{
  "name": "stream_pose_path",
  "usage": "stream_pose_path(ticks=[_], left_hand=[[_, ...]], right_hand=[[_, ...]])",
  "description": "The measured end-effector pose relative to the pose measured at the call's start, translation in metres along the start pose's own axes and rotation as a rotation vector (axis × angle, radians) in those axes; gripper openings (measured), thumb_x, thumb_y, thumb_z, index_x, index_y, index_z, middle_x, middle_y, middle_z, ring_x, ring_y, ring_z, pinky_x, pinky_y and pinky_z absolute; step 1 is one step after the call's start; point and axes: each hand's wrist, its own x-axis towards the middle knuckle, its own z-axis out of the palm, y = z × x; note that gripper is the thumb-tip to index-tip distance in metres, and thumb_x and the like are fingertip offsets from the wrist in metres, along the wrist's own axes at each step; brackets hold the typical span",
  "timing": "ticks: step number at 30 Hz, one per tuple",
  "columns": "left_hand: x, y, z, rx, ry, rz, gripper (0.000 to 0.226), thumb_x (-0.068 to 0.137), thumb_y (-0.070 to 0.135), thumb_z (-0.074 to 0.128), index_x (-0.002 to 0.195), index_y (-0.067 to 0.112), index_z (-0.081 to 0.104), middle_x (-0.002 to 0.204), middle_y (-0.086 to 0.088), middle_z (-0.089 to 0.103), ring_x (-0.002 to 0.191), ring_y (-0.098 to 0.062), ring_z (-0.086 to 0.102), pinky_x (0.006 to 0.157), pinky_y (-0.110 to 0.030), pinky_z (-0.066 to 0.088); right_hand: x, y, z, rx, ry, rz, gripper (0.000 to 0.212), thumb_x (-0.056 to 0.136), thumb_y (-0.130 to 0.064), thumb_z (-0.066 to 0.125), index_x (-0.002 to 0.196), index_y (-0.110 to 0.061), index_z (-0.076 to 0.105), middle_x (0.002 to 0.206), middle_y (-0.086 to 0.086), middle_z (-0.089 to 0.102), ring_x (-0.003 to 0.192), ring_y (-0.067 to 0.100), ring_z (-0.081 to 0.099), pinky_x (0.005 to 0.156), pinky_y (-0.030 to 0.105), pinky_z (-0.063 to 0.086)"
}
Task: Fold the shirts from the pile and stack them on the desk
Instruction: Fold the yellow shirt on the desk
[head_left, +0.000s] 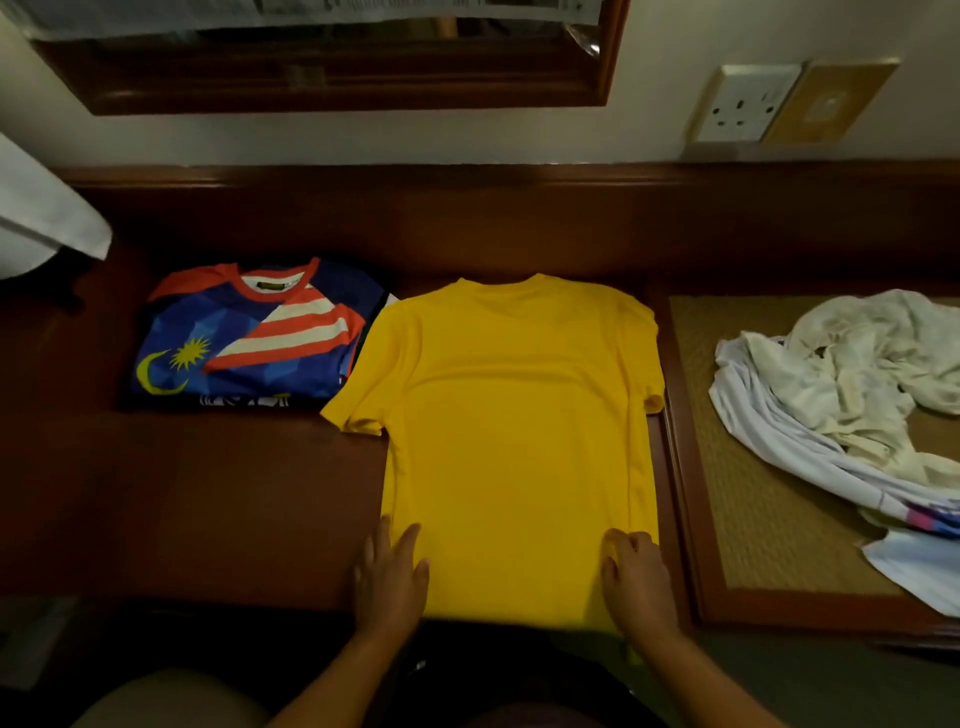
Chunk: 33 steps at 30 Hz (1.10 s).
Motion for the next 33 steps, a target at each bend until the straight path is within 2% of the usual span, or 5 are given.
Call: stream_pose_path(ticks=[9,18,24,29,33], left_hand=[[-0.026,-0.018,0.024,-0.180,0.161,-0.160,0.043,0.087,0.034,0.066,0.122,0.012,0.052,0.124,-0.012,0.049,0.115,-0.030,0.045,0.090,-0.041,0.044],[-0.022,-0.033,0.016,-0.609,0.149,-0.329,0.006,0.093,0.012,0.055,0.090,0.008,0.058,0.100,-0.017,0.062,0.090,-0.032,0.057,0.071,-0.032,0.039],[-0.027,-0.044,0.000,-1.261,0.124,-0.544,0.012,0.096,0.011,0.054,0.105,0.006,0.059,0.094,-0.012,0.060,0.087,-0.026,0.053,0.071,-0.031,0.042],[-0.031,-0.040,-0.011,-1.312,-0.009,-0.528,0.009,0.101,0.016,0.045,0.100,0.011,0.051,0.082,-0.004,0.050,0.072,-0.016,0.046,0.067,-0.030,0.037],[-0.024,-0.039,-0.014,-1.411,-0.136,-0.512,0.024,0.104,0.027,0.038,0.119,0.013,0.050,0.097,-0.004,0.056,0.089,-0.023,0.053,0.091,-0.039,0.039]], right_hand=[[-0.023,-0.001,0.008,0.368,0.096,0.295,0.017,0.093,0.002,0.045,0.109,-0.004,0.049,0.097,0.011,0.056,0.086,0.022,0.055,0.073,0.037,0.050],[-0.028,-0.005,0.006,0.381,0.112,0.502,0.026,0.094,-0.008,0.055,0.115,0.005,0.048,0.118,0.024,0.053,0.108,0.039,0.055,0.086,0.043,0.047],[-0.026,0.003,0.002,0.341,0.093,0.514,0.016,0.091,0.001,0.053,0.105,0.008,0.055,0.109,0.025,0.057,0.099,0.041,0.059,0.074,0.041,0.049],[-0.028,0.006,-0.001,0.438,0.135,0.509,0.012,0.092,0.001,0.046,0.100,0.006,0.055,0.096,0.019,0.055,0.089,0.037,0.058,0.067,0.038,0.046],[-0.032,0.012,-0.008,0.785,0.279,0.567,0.011,0.088,0.004,0.043,0.094,-0.003,0.050,0.088,0.010,0.049,0.086,0.027,0.049,0.075,0.040,0.043]])
